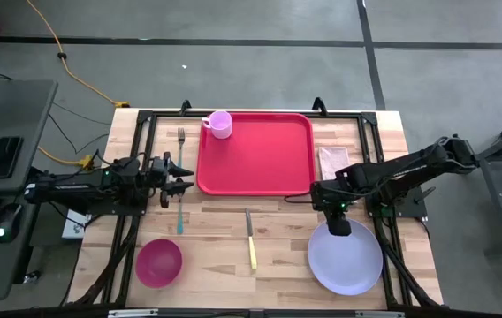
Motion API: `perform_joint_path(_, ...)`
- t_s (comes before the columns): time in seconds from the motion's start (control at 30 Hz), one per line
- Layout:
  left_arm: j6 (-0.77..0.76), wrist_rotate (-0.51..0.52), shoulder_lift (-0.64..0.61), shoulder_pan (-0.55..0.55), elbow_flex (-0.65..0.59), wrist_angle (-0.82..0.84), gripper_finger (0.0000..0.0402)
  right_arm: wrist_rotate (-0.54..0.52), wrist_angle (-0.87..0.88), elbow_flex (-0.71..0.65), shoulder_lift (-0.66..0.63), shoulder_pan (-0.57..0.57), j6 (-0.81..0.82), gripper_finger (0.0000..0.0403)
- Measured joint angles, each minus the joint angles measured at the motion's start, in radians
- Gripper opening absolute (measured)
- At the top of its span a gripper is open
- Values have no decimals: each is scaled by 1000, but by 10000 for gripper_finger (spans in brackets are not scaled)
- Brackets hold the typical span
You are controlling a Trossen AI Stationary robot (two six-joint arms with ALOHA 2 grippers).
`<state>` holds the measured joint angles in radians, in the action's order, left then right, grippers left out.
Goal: Set up tray
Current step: Put the white plate on the red tray to the bottom right of the pink mug
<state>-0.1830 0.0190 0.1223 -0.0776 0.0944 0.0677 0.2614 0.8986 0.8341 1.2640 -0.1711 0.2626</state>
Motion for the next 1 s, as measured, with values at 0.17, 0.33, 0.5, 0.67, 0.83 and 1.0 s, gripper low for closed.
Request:
perform_joint_path(0.17,4,3,0,0,-14,-40,211,22,-54,-59,0,0,19,134)
perform_joint_path(0.33,3,2,0,0,-39,-79,211,32,-70,-93,0,0,59,134)
perform_joint_path(0.5,-1,2,0,0,-40,-76,211,27,-70,-97,0,0,20,134)
perform_joint_path(0.67,-1,2,0,0,-40,-73,211,-16,-76,-97,0,0,-9,134)
perform_joint_path(0.83,-1,1,0,0,-45,-68,211,-23,-89,-97,2,0,-18,134)
perform_joint_path(1.0,-8,-1,0,0,-67,-74,211,6,-100,-97,44,-1,-21,134)
